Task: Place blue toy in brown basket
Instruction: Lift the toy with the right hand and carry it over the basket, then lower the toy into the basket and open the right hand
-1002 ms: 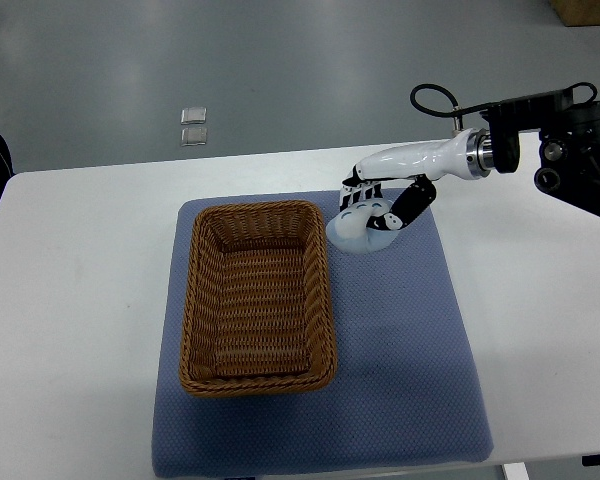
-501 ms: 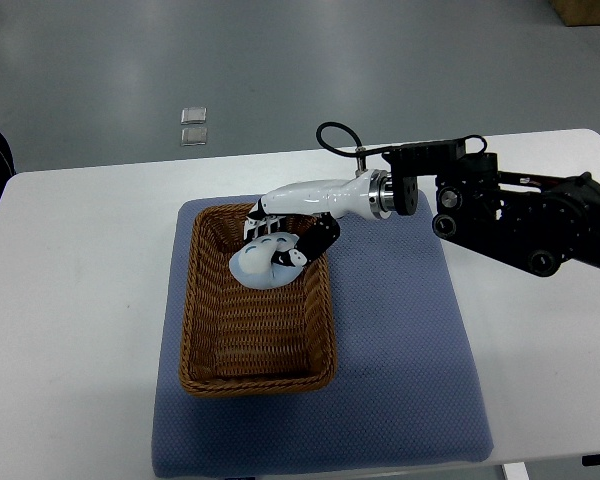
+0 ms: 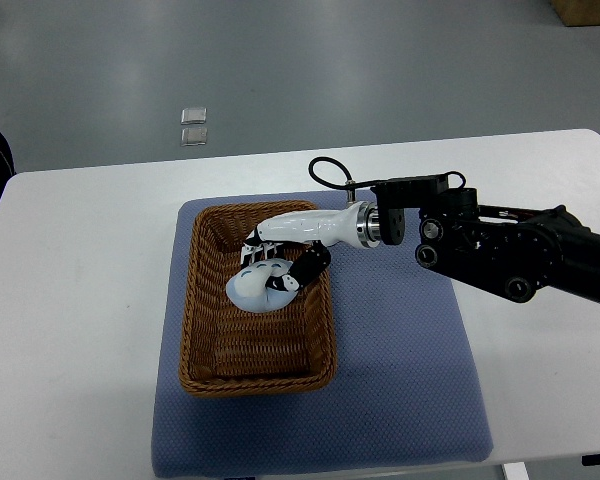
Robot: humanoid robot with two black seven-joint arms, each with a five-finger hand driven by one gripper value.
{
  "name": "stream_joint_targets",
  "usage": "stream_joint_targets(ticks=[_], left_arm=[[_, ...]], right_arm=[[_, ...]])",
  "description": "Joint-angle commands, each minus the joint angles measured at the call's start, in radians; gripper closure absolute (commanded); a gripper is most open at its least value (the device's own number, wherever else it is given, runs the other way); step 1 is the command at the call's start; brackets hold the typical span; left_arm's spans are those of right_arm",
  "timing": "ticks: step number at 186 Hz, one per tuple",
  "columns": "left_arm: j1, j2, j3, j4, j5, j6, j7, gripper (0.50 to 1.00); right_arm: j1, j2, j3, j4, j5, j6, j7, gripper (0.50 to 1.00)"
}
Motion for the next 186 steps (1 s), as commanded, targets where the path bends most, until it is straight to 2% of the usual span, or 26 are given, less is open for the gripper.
stream_joint_targets(ticks=[1, 21, 30, 44, 82, 103, 116, 129, 175, 186], left_arm=[[0.000, 0.000, 0.000, 0.000, 0.000, 0.000, 0.000, 0.500], [0.000, 0.000, 0.000, 0.000, 0.000, 0.000, 0.000, 0.500], [0.000, 0.000, 0.000, 0.000, 0.000, 0.000, 0.000, 0.500], [0.000, 0.000, 0.000, 0.000, 0.000, 0.000, 0.000, 0.500], [0.000, 0.000, 0.000, 0.000, 0.000, 0.000, 0.000, 0.500], [0.000, 0.000, 0.000, 0.000, 0.000, 0.000, 0.000, 0.500], [0.000, 0.000, 0.000, 0.000, 0.000, 0.000, 0.000, 0.500], [0.000, 0.000, 0.000, 0.000, 0.000, 0.000, 0.000, 0.500], [0.000, 0.000, 0.000, 0.000, 0.000, 0.000, 0.000, 0.500], [0.000, 0.000, 0.000, 0.000, 0.000, 0.000, 0.000, 0.500]], right_arm=[[-0.002, 0.009, 0.000, 0.000, 0.000, -0.002, 0.000, 0.979], [-0.003, 0.011, 0.000, 0.000, 0.000, -0.018, 0.000, 0.963], [-0.008, 0.009, 0.000, 0.000, 0.000, -0.028, 0.000, 0.930], [-0.011, 0.009, 0.000, 0.000, 0.000, -0.030, 0.000, 0.912], [-0.017, 0.009, -0.001, -0.001, 0.000, -0.030, 0.000, 0.889], [-0.017, 0.009, 0.000, -0.001, 0.000, -0.035, 0.000, 0.822], [-0.017, 0.009, 0.000, -0.001, 0.001, -0.038, 0.000, 0.805], [-0.017, 0.009, 0.002, -0.001, 0.003, -0.038, 0.002, 0.750], [-0.014, 0.003, 0.012, 0.000, 0.014, -0.036, 0.002, 0.705], [-0.013, -0.001, 0.015, 0.000, 0.015, -0.038, 0.003, 0.673]])
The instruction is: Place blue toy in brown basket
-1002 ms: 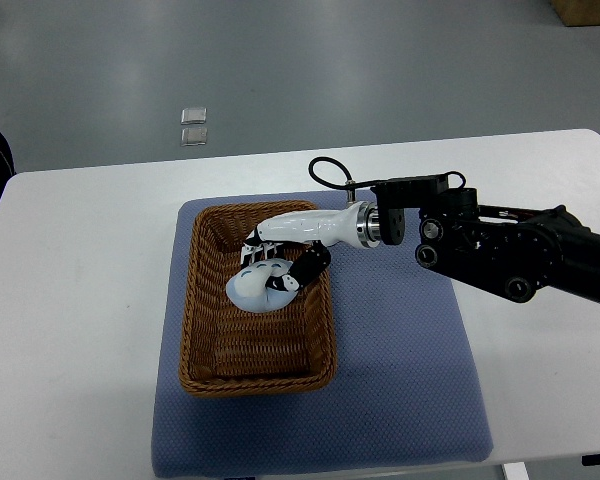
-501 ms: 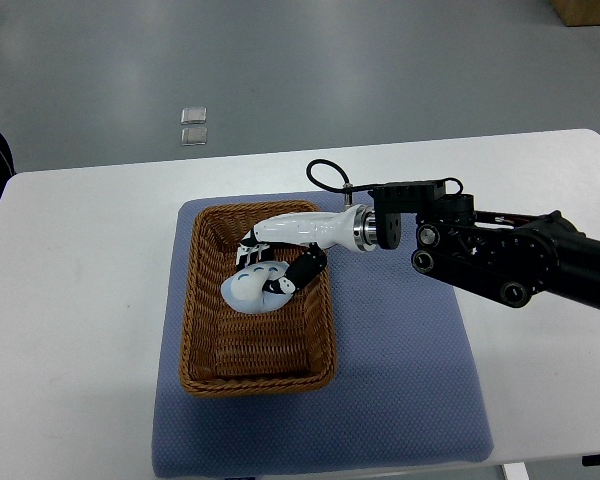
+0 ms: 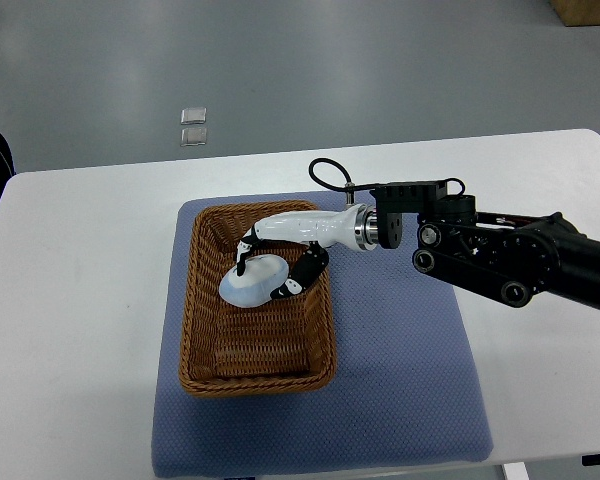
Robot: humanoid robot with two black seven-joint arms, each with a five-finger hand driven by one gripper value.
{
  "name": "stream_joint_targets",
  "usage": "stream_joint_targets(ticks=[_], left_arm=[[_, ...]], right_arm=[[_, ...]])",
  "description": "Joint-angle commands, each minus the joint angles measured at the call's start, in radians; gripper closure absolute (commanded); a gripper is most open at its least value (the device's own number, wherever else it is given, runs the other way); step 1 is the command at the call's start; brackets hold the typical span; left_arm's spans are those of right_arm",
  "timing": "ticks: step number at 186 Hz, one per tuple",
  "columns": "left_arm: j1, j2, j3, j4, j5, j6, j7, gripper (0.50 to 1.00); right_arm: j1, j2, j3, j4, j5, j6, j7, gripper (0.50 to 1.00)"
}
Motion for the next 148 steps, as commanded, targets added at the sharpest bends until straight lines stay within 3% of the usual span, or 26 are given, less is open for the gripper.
stream_joint_targets(ticks=[1, 12, 50, 97, 148], left_arm=[[0.000, 0.000, 0.000, 0.000, 0.000, 0.000, 0.000, 0.500], [0.000, 0.000, 0.000, 0.000, 0.000, 0.000, -0.002, 0.500], [0.000, 0.000, 0.000, 0.000, 0.000, 0.000, 0.000, 0.500], [0.000, 0.000, 0.000, 0.000, 0.000, 0.000, -0.002, 0.500], [0.000, 0.000, 0.000, 0.000, 0.000, 0.000, 0.000, 0.500]], right_arm=[[0.003, -0.006, 0.006, 0.000, 0.003, 0.000, 0.002, 0.673], [0.007, -0.009, 0.024, 0.000, 0.005, 0.000, 0.003, 0.644], [-0.002, -0.015, 0.138, -0.001, 0.006, 0.001, 0.008, 0.613], [-0.111, 0.002, 0.326, -0.047, 0.137, -0.002, 0.005, 0.611], [-0.177, 0.045, 0.457, -0.170, 0.368, -0.105, 0.009, 0.605]])
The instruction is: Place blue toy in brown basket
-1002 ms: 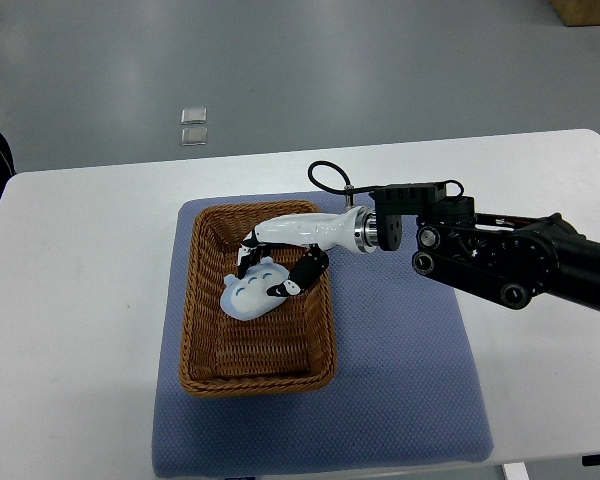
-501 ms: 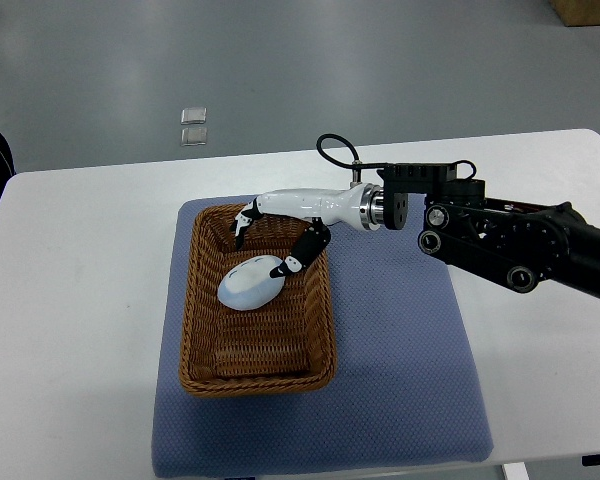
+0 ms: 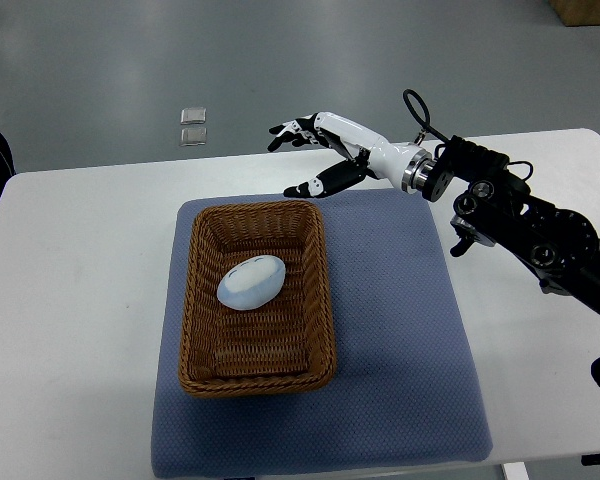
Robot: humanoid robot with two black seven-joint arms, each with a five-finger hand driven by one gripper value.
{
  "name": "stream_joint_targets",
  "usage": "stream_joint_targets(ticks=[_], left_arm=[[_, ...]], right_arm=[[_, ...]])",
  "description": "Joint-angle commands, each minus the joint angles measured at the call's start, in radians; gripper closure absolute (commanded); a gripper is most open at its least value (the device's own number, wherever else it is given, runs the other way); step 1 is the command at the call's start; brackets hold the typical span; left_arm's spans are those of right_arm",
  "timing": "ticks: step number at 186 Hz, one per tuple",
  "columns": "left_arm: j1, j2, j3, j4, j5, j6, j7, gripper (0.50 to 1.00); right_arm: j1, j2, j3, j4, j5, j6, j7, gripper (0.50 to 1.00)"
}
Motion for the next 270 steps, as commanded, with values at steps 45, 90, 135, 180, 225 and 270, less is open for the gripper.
stream_joint_targets(ticks=[45, 90, 135, 180, 225, 270], left_arm=[[0.000, 0.000, 0.000, 0.000, 0.000, 0.000, 0.000, 0.500], [0.000, 0.000, 0.000, 0.000, 0.000, 0.000, 0.000, 0.500], [0.000, 0.000, 0.000, 0.000, 0.000, 0.000, -0.001, 0.500], [0.000, 0.000, 0.000, 0.000, 0.000, 0.000, 0.000, 0.500], [0.000, 0.000, 0.000, 0.000, 0.000, 0.000, 0.000, 0.500], [0.000, 0.000, 0.000, 0.000, 0.000, 0.000, 0.000, 0.500]], right_arm=[[-0.018, 0.026, 0.069, -0.133, 0.318, -0.186, 0.003, 0.605], [-0.013, 0.026, 0.128, -0.214, 0.620, -0.281, 0.003, 0.605], [-0.016, 0.038, 0.172, -0.262, 0.795, -0.296, 0.005, 0.597], [-0.024, 0.069, 0.266, -0.279, 0.884, -0.335, 0.013, 0.595], [-0.035, 0.077, 0.263, -0.317, 0.884, -0.335, 0.025, 0.595], [-0.039, 0.077, 0.264, -0.325, 0.884, -0.336, 0.042, 0.595]])
